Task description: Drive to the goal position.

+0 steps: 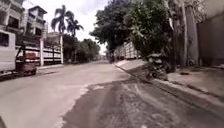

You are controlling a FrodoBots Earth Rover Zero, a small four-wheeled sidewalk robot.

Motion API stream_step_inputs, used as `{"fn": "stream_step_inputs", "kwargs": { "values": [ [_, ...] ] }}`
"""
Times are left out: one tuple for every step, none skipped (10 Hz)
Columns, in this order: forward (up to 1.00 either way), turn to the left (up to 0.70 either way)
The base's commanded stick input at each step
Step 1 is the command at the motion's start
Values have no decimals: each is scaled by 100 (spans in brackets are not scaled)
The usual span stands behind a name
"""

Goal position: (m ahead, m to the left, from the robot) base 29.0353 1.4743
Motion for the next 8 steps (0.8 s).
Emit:
{"fn": "stream_step_inputs", "kwargs": {
  "values": [
    [70,0],
    [70,0],
    [70,0],
    [70,0],
    [70,0],
    [70,0],
    [70,2],
    [70,14]
  ]
}}
